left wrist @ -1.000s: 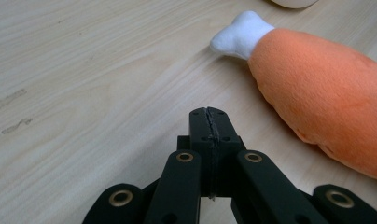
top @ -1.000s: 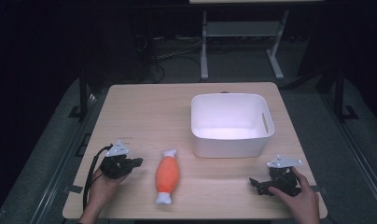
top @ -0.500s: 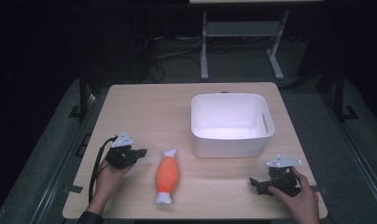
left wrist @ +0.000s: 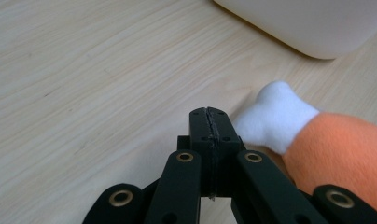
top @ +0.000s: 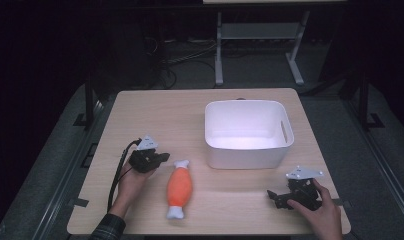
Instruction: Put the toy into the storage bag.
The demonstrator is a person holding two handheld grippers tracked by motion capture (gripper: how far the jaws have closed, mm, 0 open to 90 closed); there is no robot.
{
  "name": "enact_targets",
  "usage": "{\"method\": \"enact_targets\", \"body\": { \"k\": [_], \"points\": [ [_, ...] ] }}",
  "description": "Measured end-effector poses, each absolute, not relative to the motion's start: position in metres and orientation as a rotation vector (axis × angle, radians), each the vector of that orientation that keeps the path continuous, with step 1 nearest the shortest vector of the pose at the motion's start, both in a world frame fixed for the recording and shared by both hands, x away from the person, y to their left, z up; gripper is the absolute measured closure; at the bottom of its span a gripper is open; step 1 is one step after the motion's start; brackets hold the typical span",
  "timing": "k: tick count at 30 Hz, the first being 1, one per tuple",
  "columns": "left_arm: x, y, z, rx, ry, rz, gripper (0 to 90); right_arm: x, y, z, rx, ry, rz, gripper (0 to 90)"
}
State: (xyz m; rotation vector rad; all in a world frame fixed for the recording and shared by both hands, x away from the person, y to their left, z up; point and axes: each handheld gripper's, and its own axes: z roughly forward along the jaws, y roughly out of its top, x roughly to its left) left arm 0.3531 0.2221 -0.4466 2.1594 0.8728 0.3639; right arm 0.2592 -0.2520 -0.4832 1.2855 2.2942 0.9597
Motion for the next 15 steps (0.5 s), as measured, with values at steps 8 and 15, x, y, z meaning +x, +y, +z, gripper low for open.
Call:
{"method": "enact_targets", "body": {
  "k": [8,15],
  "points": [
    [0.364,0.209,-0.453,2.182,0.868,0.362,89.5,0.259,-0.252,-0.483,1.286,2.294,0.960,0.0],
    [0.366,0.202,-0.458,2.208,0.855,0.345,89.5,0.259,-0.252,-0.483,1.286,2.294,0.960,0.0]
  ]
}}
